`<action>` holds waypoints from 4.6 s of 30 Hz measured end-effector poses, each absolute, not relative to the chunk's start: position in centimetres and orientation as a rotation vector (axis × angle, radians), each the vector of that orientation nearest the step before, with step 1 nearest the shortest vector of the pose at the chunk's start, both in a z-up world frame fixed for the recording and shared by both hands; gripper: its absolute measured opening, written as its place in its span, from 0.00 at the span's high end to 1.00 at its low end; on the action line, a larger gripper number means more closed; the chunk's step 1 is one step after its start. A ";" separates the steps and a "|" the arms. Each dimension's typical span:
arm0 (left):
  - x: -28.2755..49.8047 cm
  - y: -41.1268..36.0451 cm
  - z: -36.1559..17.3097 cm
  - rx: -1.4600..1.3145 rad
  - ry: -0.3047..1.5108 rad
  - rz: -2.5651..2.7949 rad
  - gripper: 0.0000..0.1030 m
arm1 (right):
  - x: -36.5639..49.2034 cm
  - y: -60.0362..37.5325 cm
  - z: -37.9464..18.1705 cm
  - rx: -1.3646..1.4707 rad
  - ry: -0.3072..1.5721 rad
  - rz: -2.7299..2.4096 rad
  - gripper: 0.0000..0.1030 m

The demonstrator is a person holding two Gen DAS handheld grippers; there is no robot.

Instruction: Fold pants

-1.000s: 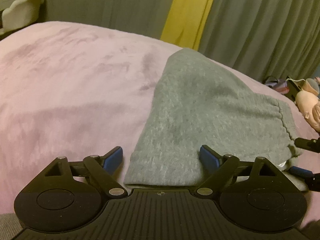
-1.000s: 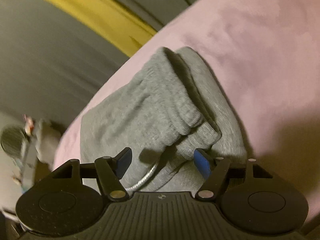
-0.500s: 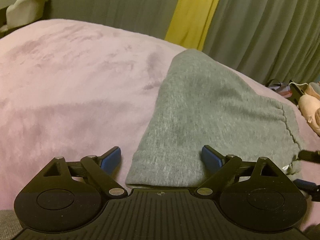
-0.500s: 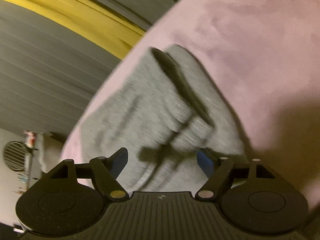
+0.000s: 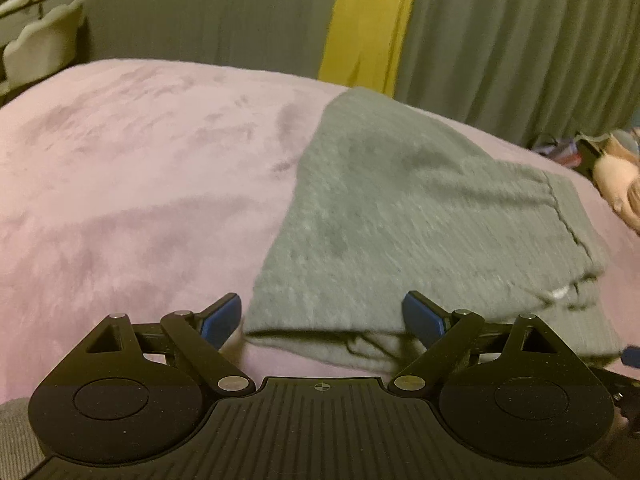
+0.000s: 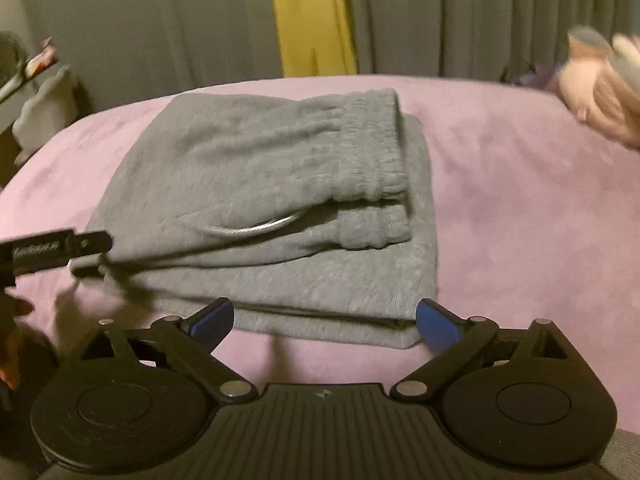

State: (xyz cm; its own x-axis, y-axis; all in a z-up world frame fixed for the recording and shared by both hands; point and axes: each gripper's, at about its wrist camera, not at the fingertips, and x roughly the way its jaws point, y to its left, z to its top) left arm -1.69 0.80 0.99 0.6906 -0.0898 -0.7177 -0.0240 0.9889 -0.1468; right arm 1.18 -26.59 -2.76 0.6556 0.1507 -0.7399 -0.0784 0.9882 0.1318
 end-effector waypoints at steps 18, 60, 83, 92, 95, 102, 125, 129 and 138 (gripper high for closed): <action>-5.2 -4.1 1.1 0.075 0.879 -0.103 0.10 | -0.5 -24.0 -3.8 0.024 0.773 0.029 0.04; -4.6 -4.2 0.1 0.062 0.938 -0.110 0.10 | -0.2 -24.1 -4.5 0.045 0.810 0.029 0.04; -4.6 -4.3 -0.1 0.062 0.939 -0.110 0.10 | -0.2 -24.1 -4.5 0.049 0.812 0.024 0.04; -4.7 -4.3 -0.1 0.061 0.941 -0.110 0.10 | -0.2 -24.2 -4.5 0.049 0.813 0.026 0.04; -4.7 -4.3 -0.2 0.060 0.941 -0.110 0.10 | -0.2 -24.3 -4.5 0.048 0.812 0.026 0.04; -4.7 -4.3 -0.3 0.061 0.948 -0.117 0.10 | -0.2 -24.3 -4.5 0.051 0.814 0.024 0.04; -4.5 -4.1 -0.4 0.051 0.957 -0.120 0.10 | -0.2 -24.4 -4.6 0.054 0.815 0.023 0.04; -4.5 -4.1 -0.4 0.051 0.958 -0.122 0.10 | -0.2 -24.4 -4.6 0.053 0.815 0.024 0.04; -4.5 -4.1 -0.5 0.051 0.961 -0.124 0.10 | -0.2 -24.4 -4.6 0.054 0.816 0.023 0.04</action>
State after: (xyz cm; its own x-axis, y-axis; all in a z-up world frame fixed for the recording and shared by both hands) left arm -4.54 -4.10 -0.45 0.5662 -0.0823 -0.8202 0.1278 0.9917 -0.0113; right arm -0.22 -24.36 -4.65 0.6849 0.0415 -0.7275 0.0001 0.9984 0.0570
